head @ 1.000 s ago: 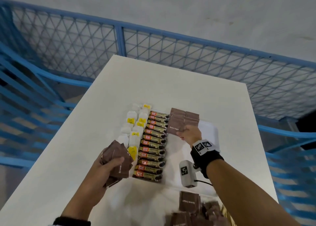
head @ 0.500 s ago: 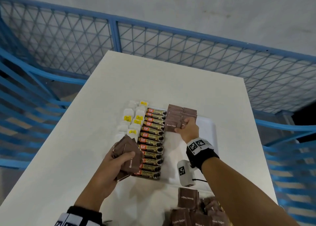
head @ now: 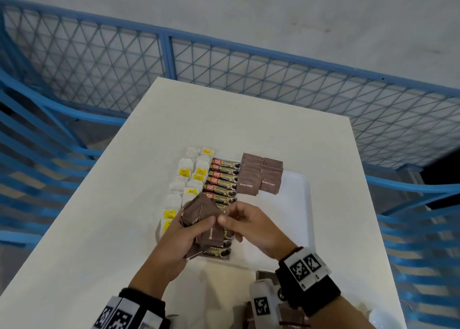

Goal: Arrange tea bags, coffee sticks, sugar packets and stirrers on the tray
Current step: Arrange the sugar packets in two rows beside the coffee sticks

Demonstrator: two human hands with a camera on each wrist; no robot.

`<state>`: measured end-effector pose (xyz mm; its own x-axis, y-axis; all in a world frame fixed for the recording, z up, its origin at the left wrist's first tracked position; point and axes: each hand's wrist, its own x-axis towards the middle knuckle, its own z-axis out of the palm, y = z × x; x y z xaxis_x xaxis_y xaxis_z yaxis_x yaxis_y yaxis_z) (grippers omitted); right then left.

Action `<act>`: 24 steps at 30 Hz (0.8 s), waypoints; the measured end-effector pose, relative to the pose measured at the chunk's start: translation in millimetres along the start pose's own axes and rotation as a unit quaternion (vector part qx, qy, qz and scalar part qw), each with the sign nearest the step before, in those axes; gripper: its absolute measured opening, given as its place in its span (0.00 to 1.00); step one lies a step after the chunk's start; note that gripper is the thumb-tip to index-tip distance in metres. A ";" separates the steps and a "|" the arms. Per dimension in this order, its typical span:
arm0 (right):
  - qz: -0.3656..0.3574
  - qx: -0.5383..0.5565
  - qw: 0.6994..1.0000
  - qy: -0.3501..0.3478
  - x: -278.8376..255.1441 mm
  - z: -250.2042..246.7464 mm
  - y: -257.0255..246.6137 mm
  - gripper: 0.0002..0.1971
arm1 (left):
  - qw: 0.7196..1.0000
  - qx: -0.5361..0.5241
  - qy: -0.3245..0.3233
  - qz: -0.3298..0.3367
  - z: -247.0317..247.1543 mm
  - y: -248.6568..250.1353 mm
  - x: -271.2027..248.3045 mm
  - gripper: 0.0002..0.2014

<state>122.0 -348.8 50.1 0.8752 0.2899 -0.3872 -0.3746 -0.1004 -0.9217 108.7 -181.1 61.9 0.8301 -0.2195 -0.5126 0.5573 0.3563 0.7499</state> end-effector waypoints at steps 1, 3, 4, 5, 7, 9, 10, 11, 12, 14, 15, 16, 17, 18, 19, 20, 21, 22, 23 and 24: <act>-0.005 0.014 1.000 -0.007 -2.2 2.7 0.4 0.07 | 1.000 -0.001 -0.001 0.003 1.1 0.1 -0.6 0.27; 0.004 0.034 0.999 -0.009 -4.5 5.9 -0.1 0.11 | 1.000 -0.005 -0.003 0.007 2.6 -0.5 -1.7 0.26; 0.012 0.041 0.999 -0.007 -5.3 6.5 -0.1 0.11 | 1.000 -0.010 -0.005 0.007 2.8 -1.2 -2.4 0.25; 0.021 0.045 0.999 -0.005 -6.3 6.7 -0.4 0.11 | 1.000 -0.016 -0.005 0.005 2.4 -2.1 -2.8 0.24; 0.031 0.049 0.998 0.002 -8.2 5.4 -0.7 0.09 | 1.000 -0.026 -0.002 -0.002 -0.4 -4.1 -2.7 0.23; 0.036 0.055 0.998 0.009 -9.2 1.9 -0.4 0.06 | 1.000 -0.027 0.011 -0.009 -3.6 -5.8 -1.7 0.21; 0.038 0.061 0.997 0.013 -9.3 -0.5 -0.4 0.05 | 0.999 -0.028 0.017 -0.011 -4.7 -6.4 -1.2 0.20; 0.040 0.068 0.997 0.020 -8.7 -3.4 0.1 0.05 | 0.999 -0.027 0.023 -0.014 -5.9 -6.9 -0.6 0.20; 0.040 0.078 0.996 0.030 -7.5 -7.1 1.3 0.04 | 0.999 -0.027 0.028 -0.016 -6.3 -7.2 -0.1 0.19; 0.044 0.116 0.990 0.060 -3.8 -17.2 5.0 0.04 | 0.999 -0.025 0.037 -0.019 -7.0 -7.0 0.3 0.17; 0.045 0.144 0.985 0.080 -1.2 -23.7 7.7 0.04 | 0.999 -0.025 0.041 -0.022 -7.4 -6.7 0.5 0.17; 0.046 0.168 0.979 0.104 1.7 -31.3 11.2 0.05 | 0.998 -0.025 0.045 -0.025 -7.9 -6.5 1.0 0.16; 0.048 0.182 0.973 0.132 5.1 -39.6 14.4 0.06 | 0.998 -0.026 0.051 -0.027 -8.5 -6.2 1.4 0.16; 0.053 0.183 0.968 0.164 9.0 -48.3 18.5 0.07 | 0.997 -0.028 0.058 -0.030 -9.5 -6.3 2.4 0.17; 0.063 0.172 0.962 0.201 13.5 -56.9 23.1 0.08 | 0.997 -0.029 0.067 -0.033 -10.5 -6.5 3.3 0.17; 0.075 0.150 0.956 0.239 18.5 -65.6 28.0 0.08 | 0.996 -0.029 0.075 -0.035 -11.7 -7.1 4.2 0.18; 0.089 0.121 0.950 0.274 23.5 -73.9 33.0 0.08 | 0.996 -0.030 0.080 -0.037 -12.4 -7.4 4.8 0.19; 0.099 0.090 0.943 0.305 28.2 -81.4 37.5 0.09 | 0.995 -0.030 0.084 -0.039 -13.2 -7.9 5.3 0.19; 0.106 0.061 0.936 0.329 33.1 -88.1 41.2 0.09 | 0.995 -0.031 0.087 -0.041 -13.8 -8.2 5.5 0.19; 0.109 0.040 0.931 0.347 38.1 -93.8 44.3 0.10 | 0.995 -0.031 0.089 -0.043 -14.4 -8.7 5.8 0.19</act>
<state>167.5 -431.6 -7.4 0.7525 -0.4155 -0.5110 -0.5642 -0.0065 -0.8256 108.4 -172.4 46.3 0.7598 -0.0892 -0.6440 0.6196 0.3992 0.6758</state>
